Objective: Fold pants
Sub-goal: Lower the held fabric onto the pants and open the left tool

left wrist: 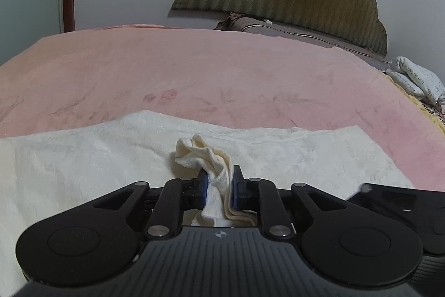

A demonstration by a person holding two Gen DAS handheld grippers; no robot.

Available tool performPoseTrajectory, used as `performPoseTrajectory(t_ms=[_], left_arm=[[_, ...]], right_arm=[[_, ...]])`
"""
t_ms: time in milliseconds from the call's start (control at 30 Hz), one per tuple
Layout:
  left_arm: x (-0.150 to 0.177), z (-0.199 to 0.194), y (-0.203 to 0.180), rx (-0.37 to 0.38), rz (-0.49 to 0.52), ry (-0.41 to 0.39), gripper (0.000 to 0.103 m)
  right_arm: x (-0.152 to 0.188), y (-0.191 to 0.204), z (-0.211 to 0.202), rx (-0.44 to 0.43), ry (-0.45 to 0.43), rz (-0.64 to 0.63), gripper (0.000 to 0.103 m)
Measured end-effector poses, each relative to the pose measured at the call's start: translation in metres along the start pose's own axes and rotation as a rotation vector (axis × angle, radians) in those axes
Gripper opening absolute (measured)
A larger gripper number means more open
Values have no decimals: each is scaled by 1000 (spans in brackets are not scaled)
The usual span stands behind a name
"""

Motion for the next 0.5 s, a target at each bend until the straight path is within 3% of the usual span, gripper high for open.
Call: performPoseTrajectory(t_ms=[67,167,233,367,433,500], left_arm=[[-1,0,1,-14,11,10,28],[-4,-3,9,-47,9,25,50],[-8,-7,15,-74,-10,9,53],[-21,-21,36,-173,-101,-49,55],[-32,-27,37,-220,-103,-85,55],[-40,-28,26,-200,-62,-95,56]], right_arm=[[4,-5,-16,-63,24,0,41],[13,-23,-49,-204,63,69,41],[18,-46,-71,-247,54,156,41],[26,-113,-88,-180,-15,404,41],[41,-132,-78,-90,11,492,41],[57,-136,-61,-32,74,504,40]])
Point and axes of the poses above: each gripper's, at about its wrist camera, not at the fingertips, and z roughly the way its jaws point, y to its left, x to its underside, the point moved 7 cm from there along z, roughly the way its jaws point, and after that the axes turned 4 degrees about z, right-handed, at the moved point
